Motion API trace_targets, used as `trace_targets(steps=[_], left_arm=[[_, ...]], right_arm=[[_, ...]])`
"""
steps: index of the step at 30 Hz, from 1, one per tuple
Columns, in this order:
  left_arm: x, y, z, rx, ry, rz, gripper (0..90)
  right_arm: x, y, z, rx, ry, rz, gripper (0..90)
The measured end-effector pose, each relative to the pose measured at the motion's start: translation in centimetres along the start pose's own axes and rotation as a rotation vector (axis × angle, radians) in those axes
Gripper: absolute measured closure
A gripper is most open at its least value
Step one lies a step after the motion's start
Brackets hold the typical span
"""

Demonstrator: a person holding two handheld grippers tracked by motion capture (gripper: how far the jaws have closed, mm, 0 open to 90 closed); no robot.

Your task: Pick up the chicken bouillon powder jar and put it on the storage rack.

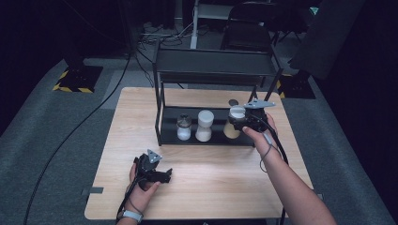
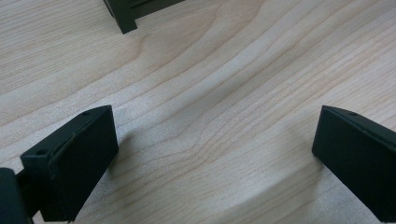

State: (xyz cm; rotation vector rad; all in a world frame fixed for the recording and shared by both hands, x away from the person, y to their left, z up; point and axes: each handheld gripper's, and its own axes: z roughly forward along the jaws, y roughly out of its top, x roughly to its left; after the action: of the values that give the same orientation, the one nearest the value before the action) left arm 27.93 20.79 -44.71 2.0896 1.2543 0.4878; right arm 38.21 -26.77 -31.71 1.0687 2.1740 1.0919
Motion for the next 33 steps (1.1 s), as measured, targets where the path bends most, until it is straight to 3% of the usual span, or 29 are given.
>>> trace_targets(steps=[19, 33], left_arm=[[0.0, 0.0, 0.0, 0.001, 0.001, -0.001, 0.3], [0.0, 0.0, 0.0, 0.001, 0.002, -0.002, 0.3]], right_arm=[[0.0, 0.1, 4.2, 0.063, 0.005, 0.001, 33.7], [-0.1, -0.1, 5.0, 0.082, 0.011, 0.018, 33.7]])
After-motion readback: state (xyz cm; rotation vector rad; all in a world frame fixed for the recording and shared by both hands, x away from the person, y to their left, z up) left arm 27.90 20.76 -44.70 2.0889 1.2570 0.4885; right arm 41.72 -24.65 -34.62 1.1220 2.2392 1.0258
